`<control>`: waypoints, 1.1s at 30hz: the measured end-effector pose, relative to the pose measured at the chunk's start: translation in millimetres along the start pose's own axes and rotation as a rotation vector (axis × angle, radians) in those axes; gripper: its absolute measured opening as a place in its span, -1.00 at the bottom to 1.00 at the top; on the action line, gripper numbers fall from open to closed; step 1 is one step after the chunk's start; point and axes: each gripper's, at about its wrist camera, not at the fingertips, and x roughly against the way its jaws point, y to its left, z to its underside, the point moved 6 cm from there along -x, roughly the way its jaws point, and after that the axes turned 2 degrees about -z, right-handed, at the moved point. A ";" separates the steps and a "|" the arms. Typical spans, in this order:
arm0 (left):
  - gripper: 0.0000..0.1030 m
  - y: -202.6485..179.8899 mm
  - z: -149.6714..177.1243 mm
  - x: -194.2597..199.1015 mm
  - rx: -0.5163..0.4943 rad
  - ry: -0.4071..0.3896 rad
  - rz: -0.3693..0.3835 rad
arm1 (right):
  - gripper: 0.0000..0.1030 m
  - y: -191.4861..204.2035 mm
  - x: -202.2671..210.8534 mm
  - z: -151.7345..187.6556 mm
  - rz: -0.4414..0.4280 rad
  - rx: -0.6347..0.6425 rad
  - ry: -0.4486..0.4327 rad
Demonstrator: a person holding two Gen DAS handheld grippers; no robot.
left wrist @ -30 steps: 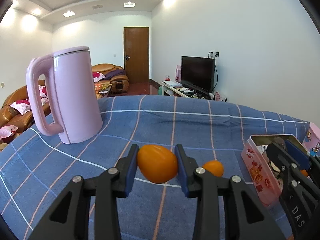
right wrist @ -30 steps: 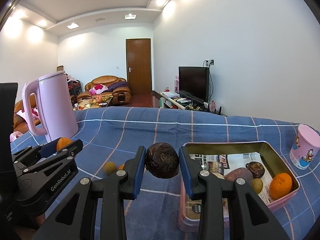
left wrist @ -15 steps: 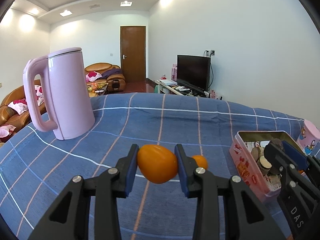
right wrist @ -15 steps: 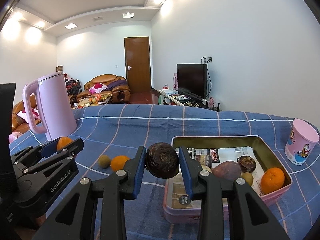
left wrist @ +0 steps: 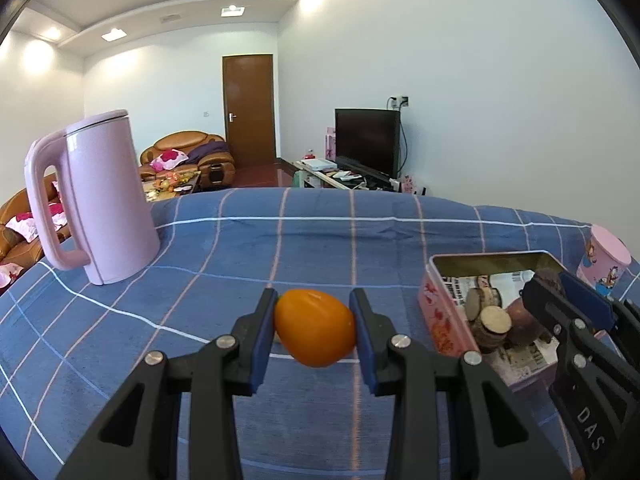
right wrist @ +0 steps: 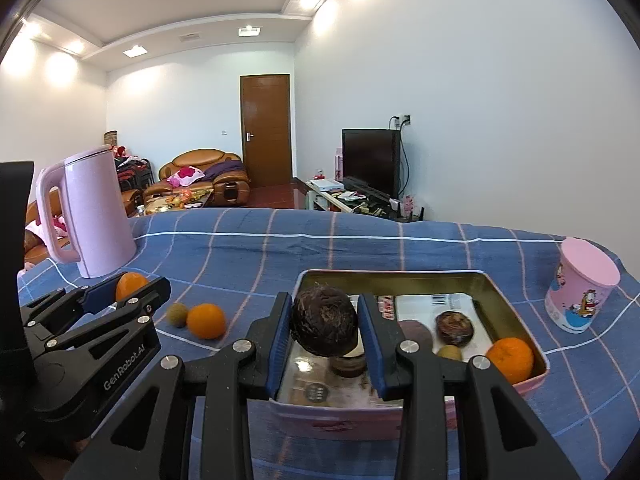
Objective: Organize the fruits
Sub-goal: 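Lower the dark fruit into the pink tin with the right tool while the left tool releases the orange there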
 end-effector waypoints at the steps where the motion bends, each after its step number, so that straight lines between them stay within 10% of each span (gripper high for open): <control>1: -0.25 -3.0 0.0 0.2 -0.003 0.001 0.004 | -0.30 -3.1 0.5 0.1 0.004 -0.001 0.000; 33: -0.25 -110.7 -8.1 -8.6 -0.072 0.006 0.191 | -0.30 -134.0 10.6 -6.0 0.208 -0.117 -0.027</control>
